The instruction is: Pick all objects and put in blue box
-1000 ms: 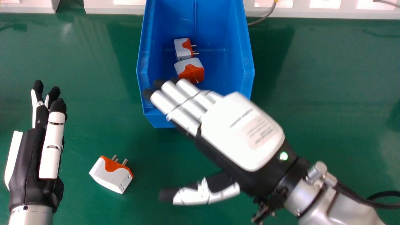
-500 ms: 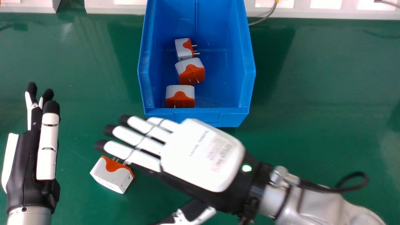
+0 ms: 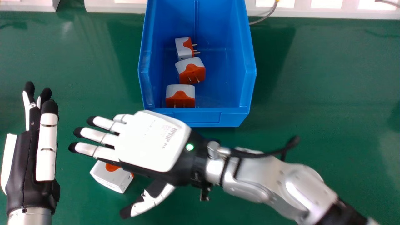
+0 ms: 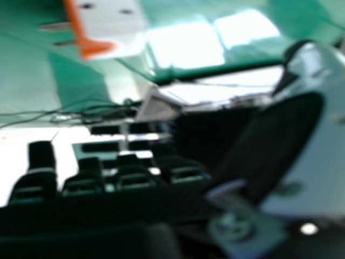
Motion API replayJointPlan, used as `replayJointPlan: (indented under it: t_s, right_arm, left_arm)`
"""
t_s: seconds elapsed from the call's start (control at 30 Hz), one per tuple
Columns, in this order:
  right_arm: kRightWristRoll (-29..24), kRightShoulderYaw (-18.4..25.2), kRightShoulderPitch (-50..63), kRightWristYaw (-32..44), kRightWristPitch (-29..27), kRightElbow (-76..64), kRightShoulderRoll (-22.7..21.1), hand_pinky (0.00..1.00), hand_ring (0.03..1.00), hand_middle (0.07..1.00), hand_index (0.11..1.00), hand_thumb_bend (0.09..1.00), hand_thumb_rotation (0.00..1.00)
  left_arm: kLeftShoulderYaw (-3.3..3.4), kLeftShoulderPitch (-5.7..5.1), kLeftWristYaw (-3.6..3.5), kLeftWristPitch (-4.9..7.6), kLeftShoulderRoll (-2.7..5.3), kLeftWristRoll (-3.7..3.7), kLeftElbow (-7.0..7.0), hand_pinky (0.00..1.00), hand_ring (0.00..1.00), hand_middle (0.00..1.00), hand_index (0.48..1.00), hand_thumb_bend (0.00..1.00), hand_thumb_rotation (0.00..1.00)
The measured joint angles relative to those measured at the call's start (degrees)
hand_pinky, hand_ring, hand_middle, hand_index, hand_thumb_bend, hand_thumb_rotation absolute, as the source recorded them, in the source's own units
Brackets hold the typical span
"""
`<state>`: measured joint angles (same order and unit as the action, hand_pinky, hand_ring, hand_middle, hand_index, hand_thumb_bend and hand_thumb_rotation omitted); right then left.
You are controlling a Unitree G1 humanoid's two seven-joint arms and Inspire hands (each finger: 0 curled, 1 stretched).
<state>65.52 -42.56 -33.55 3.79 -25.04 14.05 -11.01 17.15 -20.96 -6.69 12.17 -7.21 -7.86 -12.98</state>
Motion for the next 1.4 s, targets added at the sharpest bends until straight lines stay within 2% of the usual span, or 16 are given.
replayJointPlan:
  t_s: [0.1, 0.2, 0.27, 0.4, 0.57, 0.6, 0.67, 0.7, 0.83, 0.9, 1.0, 1.13, 1.27, 1.37, 1.4]
  right_arm:
    - [1.3, -1.8, -3.1, -0.5, 0.7, 4.7, 1.5, 0.84, 0.969, 0.981, 0.931, 0.447, 0.63]
    - [2.5, -3.5, -5.6, -0.6, 1.7, 8.7, 3.1, 0.83, 0.957, 0.966, 0.921, 0.458, 0.61]
    - [2.5, -4.3, -7.3, -0.7, 2.1, 10.9, 4.1, 0.85, 0.964, 0.966, 0.924, 0.449, 0.62]
    - [2.4, -5.5, -10.4, -0.5, 2.0, 13.8, 5.0, 0.87, 0.969, 0.968, 0.931, 0.443, 0.63]
    - [2.5, -7.7, -12.3, 0.3, 1.9, 16.0, 5.5, 0.89, 0.968, 0.967, 0.931, 0.448, 0.63]
    - [2.5, -8.0, -12.7, 0.4, 1.9, 16.9, 5.7, 0.89, 0.965, 0.963, 0.927, 0.453, 0.63]
    - [2.5, -8.7, -13.2, 0.3, 2.0, 18.0, 6.1, 0.88, 0.958, 0.955, 0.920, 0.458, 0.64]
    - [2.5, -9.0, -13.4, 0.2, 1.9, 18.5, 6.4, 0.88, 0.953, 0.952, 0.918, 0.459, 0.65]
    - [3.4, -10.5, -15.0, -0.8, 1.9, 20.8, 7.3, 0.85, 0.942, 0.945, 0.919, 0.447, 0.68]
    - [3.8, -11.2, -16.2, -1.0, 2.0, 22.3, 8.0, 0.85, 0.944, 0.946, 0.924, 0.446, 0.68]
    - [3.8, -11.6, -17.1, -1.2, 2.0, 24.2, 9.1, 0.85, 0.936, 0.934, 0.914, 0.436, 0.65]
    - [4.9, -12.9, -18.1, -2.7, 2.4, 25.7, 9.9, 0.82, 0.912, 0.922, 0.898, 0.427, 0.62]
    - [4.7, -13.4, -18.4, -2.4, 2.3, 26.5, 10.5, 0.84, 0.912, 0.918, 0.891, 0.428, 0.38]
    - [4.6, -13.5, -19.1, -1.8, 2.3, 27.0, 11.0, 0.82, 0.898, 0.908, 0.881, 0.437, 0.42]
    - [4.7, -13.5, -19.5, -1.9, 2.4, 27.4, 11.2, 0.82, 0.894, 0.907, 0.878, 0.461, 0.35]
  left_arm:
    - [-0.08, -0.36, -0.07, 0.04, 0.08, -0.02, -0.29, 1.00, 1.00, 1.00, 1.000, 0.48, 1.00]
    - [-0.28, -1.07, 0.01, 0.02, 0.32, 0.00, -1.86, 1.00, 1.00, 1.00, 1.000, 0.49, 1.00]
    - [-0.37, -1.49, 0.40, 0.01, 0.57, 0.01, -2.41, 1.00, 1.00, 1.00, 1.000, 0.49, 1.00]
    - [-0.70, -2.32, 0.57, 0.00, 1.41, -0.02, -3.62, 1.00, 1.00, 1.00, 1.000, 0.44, 1.00]
    - [-1.45, -3.86, 1.32, -0.17, 2.62, 0.08, -5.76, 1.00, 1.00, 1.00, 1.000, 0.44, 1.00]
    - [-1.71, -4.14, 1.65, -0.16, 2.95, 0.18, -6.25, 1.00, 1.00, 1.00, 1.000, 0.45, 1.00]
    - [-2.36, -4.67, 1.85, -0.16, 3.53, 0.65, -6.85, 1.00, 1.00, 1.00, 1.000, 0.46, 1.00]
    - [-2.59, -4.87, 1.89, -0.16, 3.64, 1.05, -6.90, 1.00, 1.00, 1.00, 1.000, 0.46, 1.00]
    - [-3.26, -5.31, 2.41, -0.03, 4.10, 1.78, -7.45, 1.00, 1.00, 1.00, 1.000, 0.47, 1.00]
    - [-3.48, -5.23, 2.53, 0.19, 4.22, 1.84, -7.59, 1.00, 1.00, 1.00, 1.000, 0.48, 1.00]
    - [-3.84, -5.29, 2.63, 0.43, 4.34, 1.85, -7.89, 1.00, 1.00, 1.00, 1.000, 0.49, 1.00]
    - [-4.66, -5.91, 2.87, 0.43, 4.51, 2.68, -8.44, 1.00, 1.00, 1.00, 1.000, 0.49, 1.00]
    - [-5.15, -6.31, 3.02, 0.41, 4.65, 2.92, -9.07, 1.00, 1.00, 1.00, 1.000, 0.50, 1.00]
    - [-5.73, -6.85, 3.28, 0.32, 5.07, 3.09, -10.11, 1.00, 1.00, 1.00, 1.000, 0.50, 0.99]
    - [-5.91, -6.95, 3.33, 0.32, 5.21, 3.25, -10.33, 1.00, 1.00, 1.00, 1.000, 0.50, 0.99]
